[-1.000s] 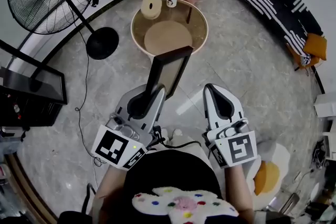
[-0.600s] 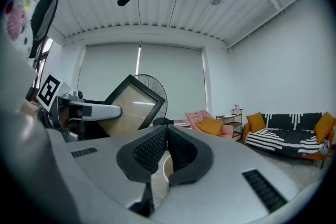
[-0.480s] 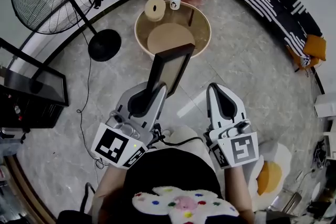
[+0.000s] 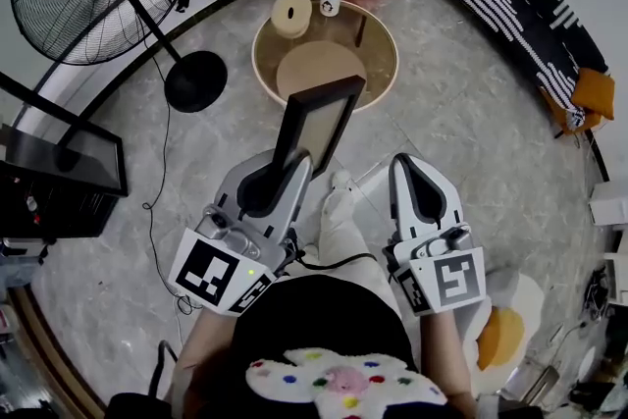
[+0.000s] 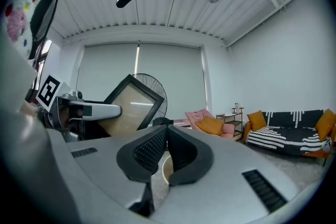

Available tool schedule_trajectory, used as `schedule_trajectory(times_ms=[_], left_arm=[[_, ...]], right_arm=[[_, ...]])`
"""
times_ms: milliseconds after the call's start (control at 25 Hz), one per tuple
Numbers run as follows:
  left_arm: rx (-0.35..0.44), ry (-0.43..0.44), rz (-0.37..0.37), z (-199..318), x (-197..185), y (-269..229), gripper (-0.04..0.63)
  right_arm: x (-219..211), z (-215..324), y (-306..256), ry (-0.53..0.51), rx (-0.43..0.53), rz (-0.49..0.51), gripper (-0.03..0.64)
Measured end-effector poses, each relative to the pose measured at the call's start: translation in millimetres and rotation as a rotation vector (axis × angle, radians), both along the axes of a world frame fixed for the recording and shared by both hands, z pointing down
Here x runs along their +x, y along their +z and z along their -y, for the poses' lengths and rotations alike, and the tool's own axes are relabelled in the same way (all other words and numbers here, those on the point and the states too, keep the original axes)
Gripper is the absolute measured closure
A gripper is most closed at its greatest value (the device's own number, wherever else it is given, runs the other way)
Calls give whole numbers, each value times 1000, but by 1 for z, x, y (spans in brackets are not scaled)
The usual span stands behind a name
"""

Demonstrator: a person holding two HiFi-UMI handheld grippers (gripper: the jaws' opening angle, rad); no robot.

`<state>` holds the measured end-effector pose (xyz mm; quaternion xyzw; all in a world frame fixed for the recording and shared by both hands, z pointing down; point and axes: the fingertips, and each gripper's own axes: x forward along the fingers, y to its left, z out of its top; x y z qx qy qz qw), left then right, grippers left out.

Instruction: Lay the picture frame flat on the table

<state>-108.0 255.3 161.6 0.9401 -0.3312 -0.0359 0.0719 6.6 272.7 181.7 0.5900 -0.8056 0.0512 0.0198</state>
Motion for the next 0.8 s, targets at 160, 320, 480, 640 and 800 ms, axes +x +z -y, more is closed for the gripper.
schedule_trajectory(times_ms=[160,320,480,640,800], left_arm=[[-8,-28,-4,24,9,4,565],[-7,-61,6,61,17,8,565],[4,-101,13,100,30,8,565],[10,-127,3,133,48,8,565],[5,-142,8,170,65,7,565]], right_arm=[[8,32,8,-33,-5,11,584],[14,72,10,-78,0,10,584],[35,112,18,-122,-23,-12,584],[56,155,15,-132,3,-3,584],[68,196,18,-169,-20,-3,584]])
